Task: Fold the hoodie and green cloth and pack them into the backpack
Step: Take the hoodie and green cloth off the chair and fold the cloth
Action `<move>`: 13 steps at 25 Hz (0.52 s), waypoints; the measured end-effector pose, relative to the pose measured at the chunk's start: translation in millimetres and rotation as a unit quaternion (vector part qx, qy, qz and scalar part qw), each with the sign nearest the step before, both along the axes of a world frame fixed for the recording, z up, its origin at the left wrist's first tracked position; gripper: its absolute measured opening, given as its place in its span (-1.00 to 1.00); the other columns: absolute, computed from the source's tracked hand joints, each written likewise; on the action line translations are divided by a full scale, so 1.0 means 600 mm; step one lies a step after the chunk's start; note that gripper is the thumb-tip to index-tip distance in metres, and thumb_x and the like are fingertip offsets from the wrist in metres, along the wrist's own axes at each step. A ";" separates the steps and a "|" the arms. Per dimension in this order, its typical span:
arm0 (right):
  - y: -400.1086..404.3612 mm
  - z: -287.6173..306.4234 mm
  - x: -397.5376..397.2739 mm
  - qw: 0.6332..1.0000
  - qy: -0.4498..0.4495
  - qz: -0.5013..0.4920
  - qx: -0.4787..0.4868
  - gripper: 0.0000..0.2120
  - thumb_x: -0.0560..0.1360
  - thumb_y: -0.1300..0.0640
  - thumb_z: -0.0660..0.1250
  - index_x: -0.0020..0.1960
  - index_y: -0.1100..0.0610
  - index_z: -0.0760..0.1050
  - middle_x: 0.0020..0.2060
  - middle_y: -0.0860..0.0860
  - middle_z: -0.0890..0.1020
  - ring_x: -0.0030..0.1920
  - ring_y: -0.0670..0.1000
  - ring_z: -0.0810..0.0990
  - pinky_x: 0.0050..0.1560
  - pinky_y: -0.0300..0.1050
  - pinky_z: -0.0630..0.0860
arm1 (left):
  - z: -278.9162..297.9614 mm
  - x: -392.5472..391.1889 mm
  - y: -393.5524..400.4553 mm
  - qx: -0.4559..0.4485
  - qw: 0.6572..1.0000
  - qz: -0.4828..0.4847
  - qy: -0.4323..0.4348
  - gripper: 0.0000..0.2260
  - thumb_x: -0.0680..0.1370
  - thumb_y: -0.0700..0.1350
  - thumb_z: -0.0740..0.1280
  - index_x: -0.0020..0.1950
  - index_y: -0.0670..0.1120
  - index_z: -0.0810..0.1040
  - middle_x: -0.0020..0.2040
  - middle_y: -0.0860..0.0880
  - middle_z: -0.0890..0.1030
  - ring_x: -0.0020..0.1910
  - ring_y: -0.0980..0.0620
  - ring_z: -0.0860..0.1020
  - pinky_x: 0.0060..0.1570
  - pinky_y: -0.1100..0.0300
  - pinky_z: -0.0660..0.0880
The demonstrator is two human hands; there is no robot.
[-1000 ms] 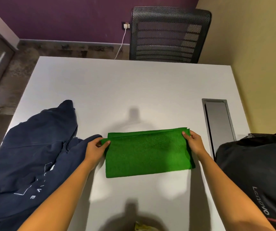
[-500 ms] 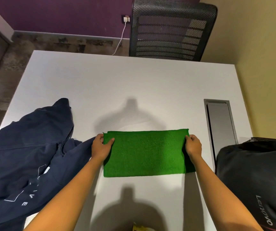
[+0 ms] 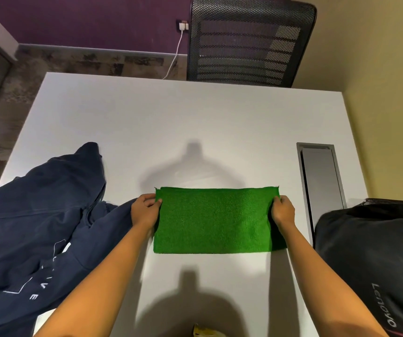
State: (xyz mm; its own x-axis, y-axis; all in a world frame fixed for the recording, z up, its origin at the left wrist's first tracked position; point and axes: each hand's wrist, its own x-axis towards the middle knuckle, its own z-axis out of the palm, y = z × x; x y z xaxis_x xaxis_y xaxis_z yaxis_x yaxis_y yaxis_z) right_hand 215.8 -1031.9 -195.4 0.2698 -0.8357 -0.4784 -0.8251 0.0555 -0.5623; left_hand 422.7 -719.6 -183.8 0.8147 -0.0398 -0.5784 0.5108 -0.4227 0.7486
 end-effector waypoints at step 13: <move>0.000 0.009 -0.005 0.999 -0.044 0.013 -0.009 -0.76 0.66 0.07 0.15 -0.02 0.23 0.43 -0.20 0.06 0.51 -0.15 0.11 0.45 -0.25 -0.06 0.30 | -0.003 -0.010 0.002 0.073 0.979 -0.180 -0.066 -0.85 0.55 -0.08 0.43 0.10 -0.04 0.62 0.01 0.01 0.72 0.00 0.04 0.66 0.06 0.11 0.56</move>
State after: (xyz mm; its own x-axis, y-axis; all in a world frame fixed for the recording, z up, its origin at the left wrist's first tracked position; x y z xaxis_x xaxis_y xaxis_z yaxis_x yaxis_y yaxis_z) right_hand 212.5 -1031.7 -189.7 0.3329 -0.8356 -0.4370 -0.7730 0.0236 -0.6340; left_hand 416.7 -718.6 -185.6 0.8310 -0.2617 -0.4909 0.2131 -0.6653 0.7155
